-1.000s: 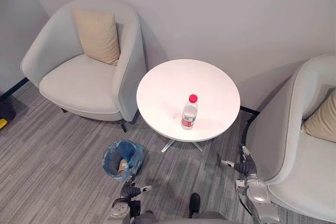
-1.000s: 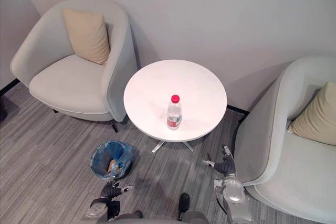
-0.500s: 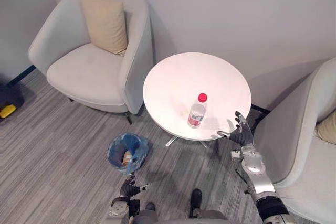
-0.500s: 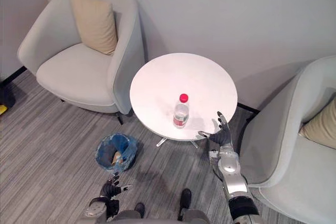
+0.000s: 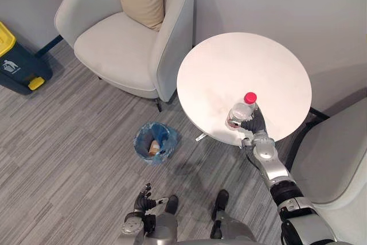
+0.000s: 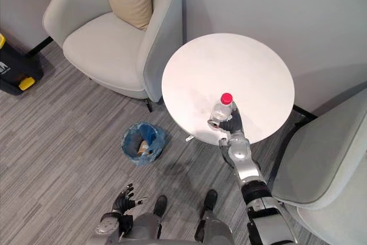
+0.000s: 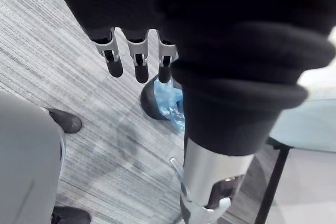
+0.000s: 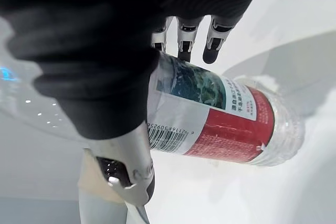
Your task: Gather rubbish on tea table into small bin, then transfer packed bag to large trash can.
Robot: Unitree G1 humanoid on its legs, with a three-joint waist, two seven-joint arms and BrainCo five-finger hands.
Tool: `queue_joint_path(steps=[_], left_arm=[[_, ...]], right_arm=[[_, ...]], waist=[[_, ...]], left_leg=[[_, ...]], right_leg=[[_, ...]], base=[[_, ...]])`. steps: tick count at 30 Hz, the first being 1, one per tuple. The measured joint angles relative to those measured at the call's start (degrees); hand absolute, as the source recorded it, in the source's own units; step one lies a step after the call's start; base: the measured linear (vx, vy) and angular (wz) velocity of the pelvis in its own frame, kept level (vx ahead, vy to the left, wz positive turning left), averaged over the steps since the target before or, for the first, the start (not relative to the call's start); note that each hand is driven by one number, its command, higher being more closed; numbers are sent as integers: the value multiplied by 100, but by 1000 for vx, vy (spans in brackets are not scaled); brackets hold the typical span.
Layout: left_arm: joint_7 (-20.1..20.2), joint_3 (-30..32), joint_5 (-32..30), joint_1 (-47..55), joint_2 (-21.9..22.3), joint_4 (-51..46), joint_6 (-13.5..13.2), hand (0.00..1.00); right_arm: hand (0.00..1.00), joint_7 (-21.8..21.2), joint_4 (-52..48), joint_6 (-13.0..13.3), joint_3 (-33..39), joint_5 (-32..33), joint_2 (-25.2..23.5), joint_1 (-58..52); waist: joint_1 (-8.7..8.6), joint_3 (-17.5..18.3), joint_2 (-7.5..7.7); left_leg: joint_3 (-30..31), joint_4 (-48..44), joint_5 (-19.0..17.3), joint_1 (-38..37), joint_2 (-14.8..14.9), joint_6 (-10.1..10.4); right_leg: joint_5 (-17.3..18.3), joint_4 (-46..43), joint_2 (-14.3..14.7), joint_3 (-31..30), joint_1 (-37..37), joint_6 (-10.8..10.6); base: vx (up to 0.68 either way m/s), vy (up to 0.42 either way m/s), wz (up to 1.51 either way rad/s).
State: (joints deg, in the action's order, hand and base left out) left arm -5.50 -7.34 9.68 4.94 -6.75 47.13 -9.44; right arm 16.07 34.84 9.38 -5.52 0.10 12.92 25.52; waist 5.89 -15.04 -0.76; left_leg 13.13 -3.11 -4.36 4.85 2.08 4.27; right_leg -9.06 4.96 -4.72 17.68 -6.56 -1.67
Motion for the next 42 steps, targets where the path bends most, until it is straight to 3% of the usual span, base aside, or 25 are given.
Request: queue_joint_path(steps=[1, 5, 14, 17, 21, 26, 29, 31, 35, 42], left_arm=[[-3, 0, 87, 3, 2, -51, -2, 0], [-90, -1, 255, -135, 3, -144, -5, 0], [-96, -127, 324, -156, -13, -232, -100, 0], [-96, -159, 322, -155, -14, -233, -103, 0], [-88, -205, 317, -158, -13, -239, -101, 0], [-72, -221, 302, -153, -8, -263, -93, 0], [-57, -227, 173, -114, -10, -227, -76, 0], [-47, -232, 104, -94, -12, -197, -74, 0], [16, -321, 60, -82, -14, -153, -73, 0], [11, -358, -28, -55, -15, 80, -75, 0]], right_arm=[[100, 30, 35, 0, 9, 47, 17, 111], [100, 115, 233, -1, 20, 314, 121, 416], [100, 176, 378, -73, -4, 717, 264, 919], [100, 171, -48, -74, -10, 723, 355, 809], [100, 119, -1358, 60, -13, 699, 346, 178], [100, -18, -2375, 148, -20, 440, 152, -1013], [100, -256, -3187, 160, -255, 136, -49, -1973], [100, -307, -3404, 167, -351, 22, -130, -2267], [100, -485, -3924, 321, -490, -267, -147, -2854], [100, -513, -4107, 389, -725, -1035, -139, -3222]], waist=[[2, -51, -5], [111, -269, -16], [148, -414, -27], [138, -415, -25], [109, -414, -23], [67, -391, -8], [-93, -169, 94], [-190, -71, 129], [-207, 222, 123], [-336, 370, 106]], left_leg=[[10, -22, 0, 67, -9, 0], [84, -146, 7, 253, -33, 11], [100, -190, 69, 468, -13, -6], [69, -192, 67, 468, -14, -9], [-10, -180, 61, 370, -7, -19], [-58, -135, 61, 110, -5, -18], [-92, -79, 60, 31, 2, -19], [-102, -68, 59, -51, 3, -19], [-245, 16, 51, -182, 4, -28], [-268, 21, 35, -371, 14, -45]], right_leg=[[0, -34, -12, 12, -69, 0], [3, -149, -42, 83, -213, 3], [158, -590, -99, 86, -567, 44], [160, -613, -95, 31, -600, 44], [159, -618, -79, -71, -580, 44], [165, -570, -73, -114, -325, 36], [115, -365, -37, -158, -200, -9], [80, -247, -20, -166, -70, -36], [-30, -31, 4, -303, 62, -64], [-71, 68, 33, -341, 279, -60]], base=[[-39, 10, 6], [-59, 6, 10], [-51, -14, 4], [-9, 2, -7], [17, 0, -13], [5, 2, -4], [-52, -1, -4], [-10, -6, -6], [-12, 8, -14], [-4, 2, -3]])
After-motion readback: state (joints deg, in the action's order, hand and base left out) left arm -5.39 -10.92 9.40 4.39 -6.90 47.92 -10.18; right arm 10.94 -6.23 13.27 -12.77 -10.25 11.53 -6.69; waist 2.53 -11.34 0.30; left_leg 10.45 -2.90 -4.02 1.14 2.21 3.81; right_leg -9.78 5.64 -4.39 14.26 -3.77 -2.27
